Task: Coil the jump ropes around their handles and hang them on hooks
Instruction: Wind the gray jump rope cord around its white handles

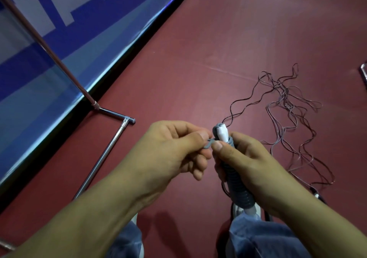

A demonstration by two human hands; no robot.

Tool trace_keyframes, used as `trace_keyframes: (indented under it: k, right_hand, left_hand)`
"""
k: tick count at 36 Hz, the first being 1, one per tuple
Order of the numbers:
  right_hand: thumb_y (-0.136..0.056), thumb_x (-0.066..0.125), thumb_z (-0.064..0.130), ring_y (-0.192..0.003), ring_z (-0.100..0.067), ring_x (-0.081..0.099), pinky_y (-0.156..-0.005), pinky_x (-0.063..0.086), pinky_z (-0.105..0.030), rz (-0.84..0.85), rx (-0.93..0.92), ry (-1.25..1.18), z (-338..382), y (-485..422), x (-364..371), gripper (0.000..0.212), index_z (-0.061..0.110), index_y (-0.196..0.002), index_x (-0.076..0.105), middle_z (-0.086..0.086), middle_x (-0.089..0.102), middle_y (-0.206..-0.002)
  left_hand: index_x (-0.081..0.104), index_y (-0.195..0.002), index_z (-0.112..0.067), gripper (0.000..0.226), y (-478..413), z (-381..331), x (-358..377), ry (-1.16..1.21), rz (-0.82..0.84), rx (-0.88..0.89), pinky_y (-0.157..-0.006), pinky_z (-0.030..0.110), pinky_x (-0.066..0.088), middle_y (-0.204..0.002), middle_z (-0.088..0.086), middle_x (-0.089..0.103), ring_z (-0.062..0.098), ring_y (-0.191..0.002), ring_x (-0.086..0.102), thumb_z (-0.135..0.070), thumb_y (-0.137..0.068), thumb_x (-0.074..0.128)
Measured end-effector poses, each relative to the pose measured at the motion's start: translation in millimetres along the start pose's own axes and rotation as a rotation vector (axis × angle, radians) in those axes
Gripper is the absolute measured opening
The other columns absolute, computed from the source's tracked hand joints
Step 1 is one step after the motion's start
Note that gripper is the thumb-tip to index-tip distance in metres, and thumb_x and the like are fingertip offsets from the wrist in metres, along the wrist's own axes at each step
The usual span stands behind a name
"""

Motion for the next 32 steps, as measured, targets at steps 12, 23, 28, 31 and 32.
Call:
trace_keyframes:
  k: [12, 23, 28, 31, 32]
  right_hand:
    - [-0.099, 0.058, 0.033, -0.059, -0.013, 0.045, -0.059, 0.04, -0.029, 0.427, 0.183, -0.642, 11.6, 11.9, 14.8, 0.027, 0.008, -0.09, 0.064, -0.008, 0.053, -0.08]
    - [-0.103, 0.045, 0.043, -0.058, -0.012, 0.033, -0.058, 0.037, -0.025, 0.662, 0.325, -1.029, 19.5, 16.3, 26.8, 0.033, 0.01, -0.102, 0.047, -0.001, 0.046, -0.077]
    - [-0.103, 0.04, 0.046, -0.053, -0.01, 0.039, -0.056, 0.037, -0.025, 0.645, 0.301, -1.036, 22.1, 14.1, 26.4, 0.036, 0.011, -0.1, 0.046, -0.002, 0.047, -0.074]
    - [-0.102, 0.046, 0.045, -0.056, -0.009, 0.05, -0.056, 0.04, -0.025, 0.638, 0.299, -0.994, 18.1, 12.8, 24.7, 0.036, 0.009, -0.1, 0.05, -0.003, 0.048, -0.075]
    - [-0.101, 0.049, 0.045, -0.057, -0.01, 0.051, -0.057, 0.041, -0.025, 0.638, 0.299, -0.987, 16.7, 12.8, 24.6, 0.036, 0.009, -0.1, 0.053, -0.003, 0.049, -0.076]
  left_hand:
    - [0.075, -0.098, -0.005, 0.015, 7.9, -19.0, -2.8, -0.32, 0.133, 0.367, -0.061, 0.026, 0.056, -0.073, 0.01, 0.074, 0.02, -0.06, 0.07, 0.002, -0.085, 0.074]
    - [0.068, -0.085, -0.004, 0.007, 9.8, -13.9, 1.4, -0.189, 0.037, 0.532, -0.058, 0.02, 0.047, -0.079, 0.01, 0.068, 0.012, -0.063, 0.063, -0.007, -0.09, 0.063]
    - [0.065, -0.09, -0.004, 0.018, 4.1, -2.9, 8.0, 0.16, -0.079, 0.331, -0.051, 0.025, 0.042, -0.067, 0.014, 0.061, 0.022, -0.058, 0.063, -0.019, -0.097, 0.058]
    - [0.063, -0.093, -0.006, 0.019, 3.4, -2.0, 11.0, 0.165, -0.174, 0.263, -0.053, 0.028, 0.039, -0.069, 0.01, 0.063, 0.018, -0.053, 0.059, -0.012, -0.103, 0.048]
    - [0.064, -0.095, -0.009, 0.02, 3.1, -1.8, 11.1, 0.128, -0.206, 0.261, -0.054, 0.03, 0.039, -0.071, 0.007, 0.063, 0.017, -0.054, 0.057, -0.01, -0.104, 0.046]
Point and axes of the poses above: each hand's wrist, its own y-axis away from the middle knuckle, its own x-axis out of the palm, z = x × y, the point moved 2 cm from there along -y, towards the middle knuckle
